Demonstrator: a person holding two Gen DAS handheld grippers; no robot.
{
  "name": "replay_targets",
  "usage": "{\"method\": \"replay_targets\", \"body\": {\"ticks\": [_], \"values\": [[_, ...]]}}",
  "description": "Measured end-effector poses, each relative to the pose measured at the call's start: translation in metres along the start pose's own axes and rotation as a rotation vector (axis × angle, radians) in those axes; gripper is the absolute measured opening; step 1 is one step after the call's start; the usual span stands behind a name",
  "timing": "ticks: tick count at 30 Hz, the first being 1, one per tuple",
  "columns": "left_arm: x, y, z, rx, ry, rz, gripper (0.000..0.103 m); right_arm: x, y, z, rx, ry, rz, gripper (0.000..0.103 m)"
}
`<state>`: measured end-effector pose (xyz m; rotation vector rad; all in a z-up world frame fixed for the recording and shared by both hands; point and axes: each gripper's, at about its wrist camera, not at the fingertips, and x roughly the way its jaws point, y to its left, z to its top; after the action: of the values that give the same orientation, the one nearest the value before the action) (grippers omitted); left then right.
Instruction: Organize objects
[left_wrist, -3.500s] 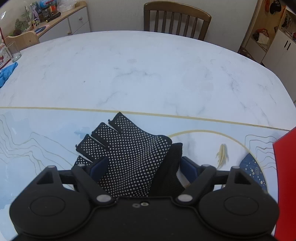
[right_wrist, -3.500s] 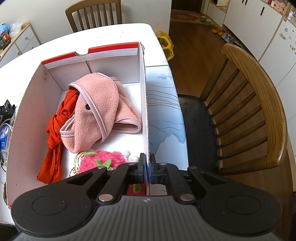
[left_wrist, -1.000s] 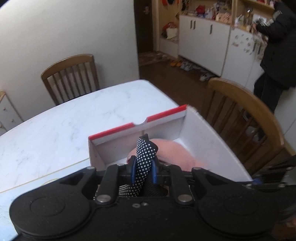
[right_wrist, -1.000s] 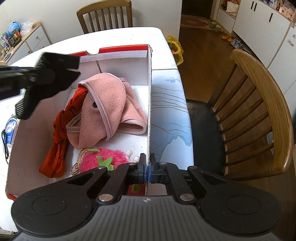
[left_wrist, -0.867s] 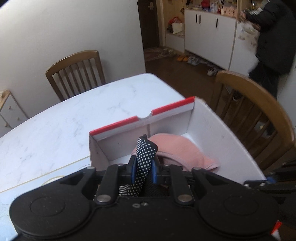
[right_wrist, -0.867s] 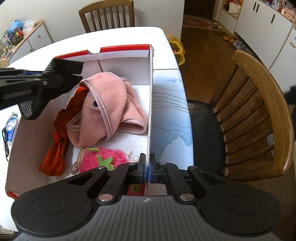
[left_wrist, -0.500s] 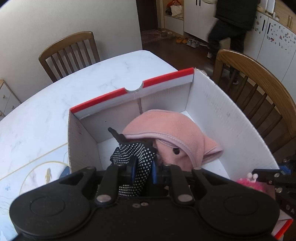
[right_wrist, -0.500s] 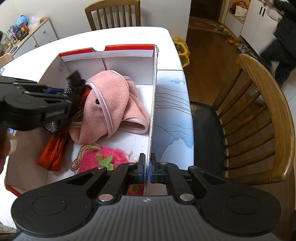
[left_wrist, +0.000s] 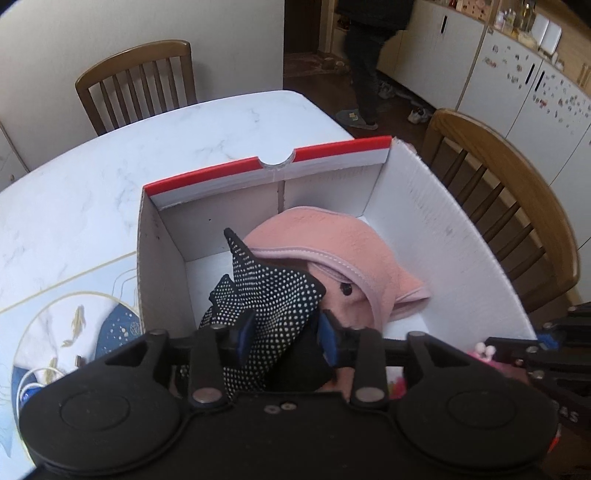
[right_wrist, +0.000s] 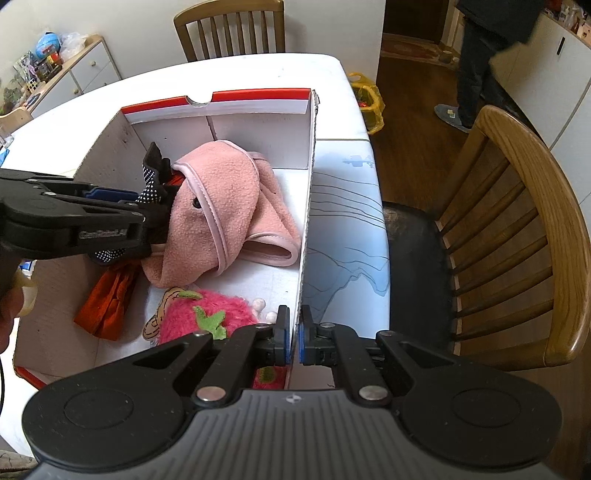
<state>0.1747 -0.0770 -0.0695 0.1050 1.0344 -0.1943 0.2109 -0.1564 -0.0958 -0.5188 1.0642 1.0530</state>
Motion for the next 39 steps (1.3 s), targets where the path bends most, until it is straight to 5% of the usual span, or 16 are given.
{"method": "replay_targets", "body": {"ticks": [23,32,39], "values": [[-0.071,0.042,-0.020,-0.013,-0.111,-0.074,0.053,-0.001,0.007,-0.001,0.027,-0.007,-0.035,0.004],[-0.088,0.075,-0.032,-0.052,-0.134,-0.030,0.065,0.000,0.014,-0.003,0.034,-0.002,-0.030,0.004],[-0.101,0.122,-0.042,-0.112,-0.152,0.058,0.084,0.000,0.012,-0.003,0.046,0.005,-0.029,0.004]]}}
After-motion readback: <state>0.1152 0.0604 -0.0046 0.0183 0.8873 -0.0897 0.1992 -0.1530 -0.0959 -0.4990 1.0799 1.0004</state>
